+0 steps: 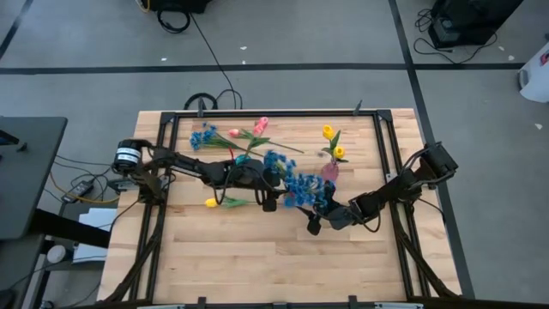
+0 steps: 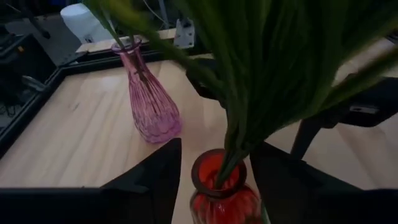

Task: Sort flowers into vase by color
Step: Put the bottom blue flower into the red vase, then put the yellow flower into the pink vase

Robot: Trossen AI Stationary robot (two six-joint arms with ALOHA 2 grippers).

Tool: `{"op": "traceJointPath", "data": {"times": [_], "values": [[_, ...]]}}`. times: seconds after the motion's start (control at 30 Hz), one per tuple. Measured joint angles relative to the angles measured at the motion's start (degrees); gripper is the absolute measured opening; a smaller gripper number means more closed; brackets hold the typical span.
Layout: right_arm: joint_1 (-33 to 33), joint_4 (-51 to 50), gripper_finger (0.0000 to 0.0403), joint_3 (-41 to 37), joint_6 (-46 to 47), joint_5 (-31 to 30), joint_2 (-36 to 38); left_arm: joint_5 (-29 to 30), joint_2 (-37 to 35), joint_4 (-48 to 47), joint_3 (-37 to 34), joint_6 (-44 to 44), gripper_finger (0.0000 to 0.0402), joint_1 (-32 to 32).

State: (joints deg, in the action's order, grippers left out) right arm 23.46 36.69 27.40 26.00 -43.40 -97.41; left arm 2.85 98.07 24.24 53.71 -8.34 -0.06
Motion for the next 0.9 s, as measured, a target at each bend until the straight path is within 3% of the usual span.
{"op": "traceJointPath", "data": {"times": [0.5,0.9], "values": [[-0.33,-0.09,0.0246,0.00,0.02,1.69,0.02,1.79,-1.21,-6.56,0.00,0.15,0.0198,-0.12],[-0.39,0.00,0.0246,0.00,0.85,1.66,0.02,-1.00,-2.78,-0.90,0.09,0.67,0.0197,-0.48]]}}
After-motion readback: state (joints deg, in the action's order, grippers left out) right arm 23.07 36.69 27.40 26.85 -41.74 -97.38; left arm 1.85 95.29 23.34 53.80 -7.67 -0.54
